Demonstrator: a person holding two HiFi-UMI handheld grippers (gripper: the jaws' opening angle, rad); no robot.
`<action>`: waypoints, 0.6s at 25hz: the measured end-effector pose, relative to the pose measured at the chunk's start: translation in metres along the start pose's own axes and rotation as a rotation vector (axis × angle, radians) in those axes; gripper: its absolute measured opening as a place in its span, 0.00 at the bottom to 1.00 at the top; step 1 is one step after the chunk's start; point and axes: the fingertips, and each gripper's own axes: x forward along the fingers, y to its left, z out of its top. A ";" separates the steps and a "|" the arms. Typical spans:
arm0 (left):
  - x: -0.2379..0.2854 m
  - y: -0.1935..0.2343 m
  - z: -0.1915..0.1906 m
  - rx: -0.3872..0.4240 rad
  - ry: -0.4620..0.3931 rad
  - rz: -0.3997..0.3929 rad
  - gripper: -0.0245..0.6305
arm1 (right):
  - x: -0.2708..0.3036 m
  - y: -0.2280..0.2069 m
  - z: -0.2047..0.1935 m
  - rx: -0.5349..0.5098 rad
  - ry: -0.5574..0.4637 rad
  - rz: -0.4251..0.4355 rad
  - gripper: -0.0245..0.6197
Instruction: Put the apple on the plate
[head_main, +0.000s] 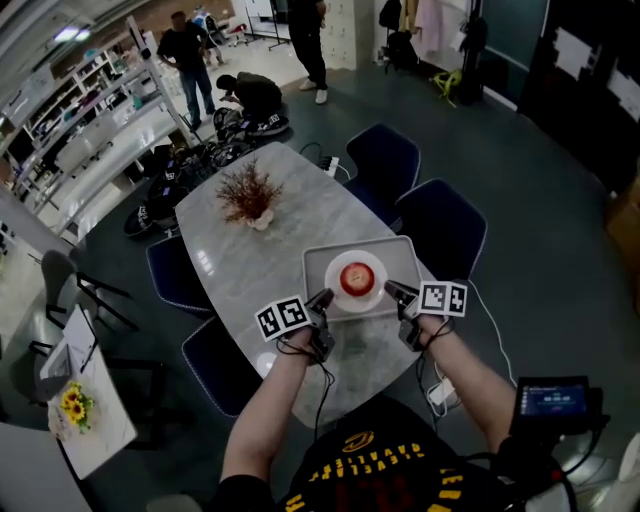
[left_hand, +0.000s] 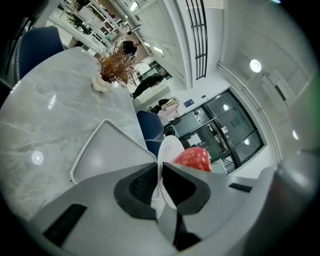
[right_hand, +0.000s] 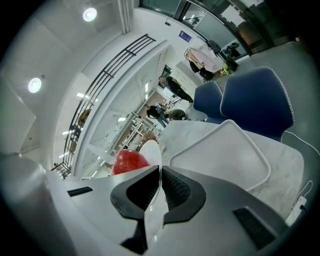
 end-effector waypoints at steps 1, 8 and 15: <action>0.005 0.001 0.002 -0.002 0.002 0.003 0.09 | 0.003 -0.004 0.003 0.010 0.000 -0.001 0.08; 0.039 0.011 0.010 -0.019 0.027 0.025 0.09 | 0.022 -0.035 0.021 0.053 0.013 -0.013 0.08; 0.072 0.029 0.009 -0.031 0.065 0.048 0.09 | 0.041 -0.067 0.033 0.061 0.051 -0.030 0.08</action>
